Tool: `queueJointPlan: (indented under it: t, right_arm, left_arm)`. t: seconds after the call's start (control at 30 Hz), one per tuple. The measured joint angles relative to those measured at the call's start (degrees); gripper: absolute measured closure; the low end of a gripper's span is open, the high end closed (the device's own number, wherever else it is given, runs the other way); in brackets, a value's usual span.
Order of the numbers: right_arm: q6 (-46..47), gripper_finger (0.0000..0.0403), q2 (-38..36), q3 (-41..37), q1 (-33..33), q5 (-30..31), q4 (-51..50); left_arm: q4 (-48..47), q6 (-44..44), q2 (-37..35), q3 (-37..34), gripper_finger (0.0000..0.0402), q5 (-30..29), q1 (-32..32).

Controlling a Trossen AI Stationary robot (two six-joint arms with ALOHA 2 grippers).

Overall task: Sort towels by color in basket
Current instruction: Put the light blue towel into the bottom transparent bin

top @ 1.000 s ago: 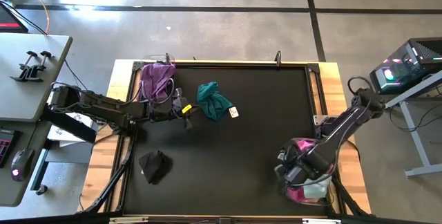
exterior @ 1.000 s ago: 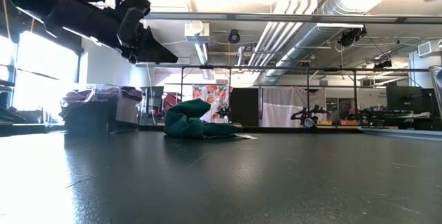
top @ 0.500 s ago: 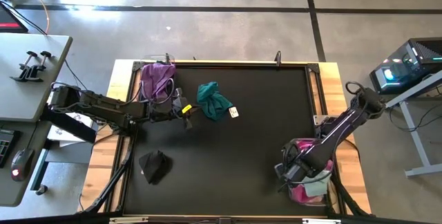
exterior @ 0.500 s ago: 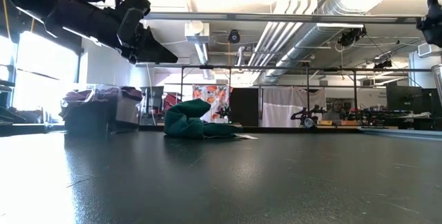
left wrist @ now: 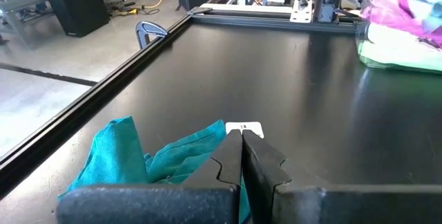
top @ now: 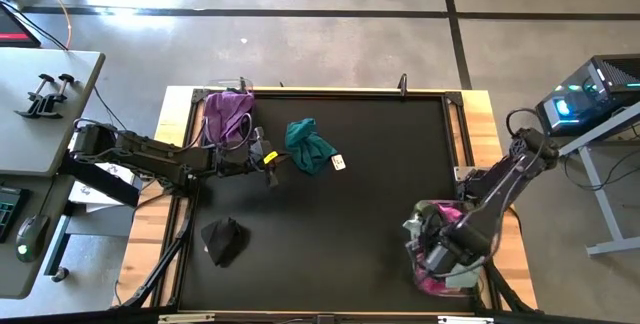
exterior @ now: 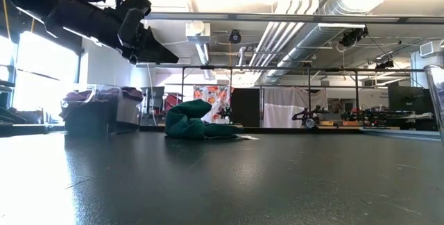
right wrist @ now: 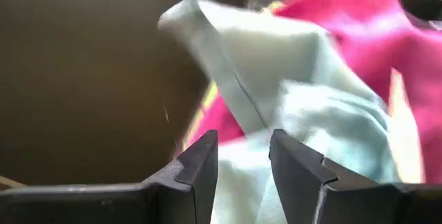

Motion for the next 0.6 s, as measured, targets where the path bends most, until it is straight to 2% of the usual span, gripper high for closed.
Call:
queueJointPlan:
  t: [0.17,0.37,0.47,0.6]
  right_arm:
    - [7.41,0.0279,-0.03,3.09,3.22,-4.91,-3.75]
    - [17.16,0.0279,-0.07,-0.10,6.74,-8.35,-2.63]
    - [19.52,0.0279,-0.07,-4.39,7.50,-8.50,1.63]
    - [19.86,0.0279,-0.07,-12.06,6.77,-8.55,13.02]
  left_arm:
    - [0.00,0.00,0.00,0.02,0.0402,-0.03,0.00]
    - [-0.02,0.02,0.00,0.01,0.0402,-0.03,0.00]
    - [-0.03,0.02,0.00,0.02,0.0402,-0.03,0.00]
    - [-0.01,0.02,0.00,0.00,0.0402,-0.02,0.00]
